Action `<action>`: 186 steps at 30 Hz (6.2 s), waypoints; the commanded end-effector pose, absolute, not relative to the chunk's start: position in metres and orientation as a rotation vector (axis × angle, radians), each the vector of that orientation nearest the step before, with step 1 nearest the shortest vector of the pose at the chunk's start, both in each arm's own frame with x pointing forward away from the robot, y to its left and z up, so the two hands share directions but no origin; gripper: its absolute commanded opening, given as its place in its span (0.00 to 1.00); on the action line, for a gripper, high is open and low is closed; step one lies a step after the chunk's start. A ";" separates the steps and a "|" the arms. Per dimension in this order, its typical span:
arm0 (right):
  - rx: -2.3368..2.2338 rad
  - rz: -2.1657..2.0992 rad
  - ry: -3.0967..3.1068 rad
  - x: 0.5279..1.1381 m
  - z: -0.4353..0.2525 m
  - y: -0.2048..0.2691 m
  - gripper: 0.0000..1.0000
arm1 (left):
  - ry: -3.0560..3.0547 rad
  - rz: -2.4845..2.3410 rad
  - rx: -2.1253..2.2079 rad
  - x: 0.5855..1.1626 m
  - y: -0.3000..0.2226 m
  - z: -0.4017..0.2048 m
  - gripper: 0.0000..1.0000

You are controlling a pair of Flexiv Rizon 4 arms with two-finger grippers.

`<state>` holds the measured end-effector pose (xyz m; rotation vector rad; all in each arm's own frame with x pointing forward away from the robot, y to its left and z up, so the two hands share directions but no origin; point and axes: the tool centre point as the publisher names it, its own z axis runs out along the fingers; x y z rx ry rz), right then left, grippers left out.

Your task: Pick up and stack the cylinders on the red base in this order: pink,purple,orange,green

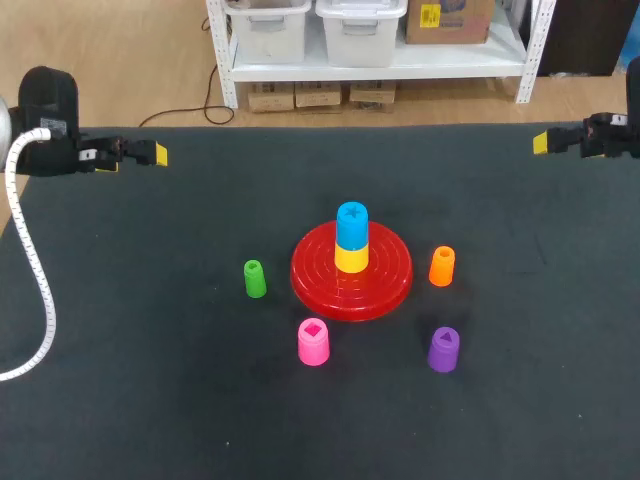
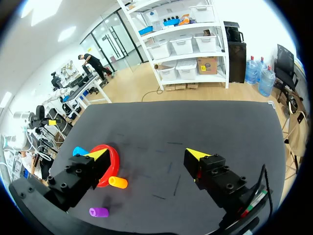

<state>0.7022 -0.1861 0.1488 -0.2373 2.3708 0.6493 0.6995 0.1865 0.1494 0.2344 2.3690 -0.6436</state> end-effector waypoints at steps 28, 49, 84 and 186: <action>-0.235 0.644 2.373 0.702 0.149 -0.186 1.00 | 2.376 -0.635 0.231 0.700 0.185 0.151 1.00; -0.235 0.644 2.373 0.702 0.149 -0.186 1.00 | 2.376 -0.635 0.231 0.700 0.185 0.151 1.00; -0.235 0.644 2.373 0.702 0.149 -0.186 1.00 | 2.004 -1.010 1.225 0.655 0.195 0.167 1.00; -0.235 0.644 2.373 0.702 0.149 -0.186 1.00 | 1.668 -0.819 1.674 0.624 0.162 0.132 1.00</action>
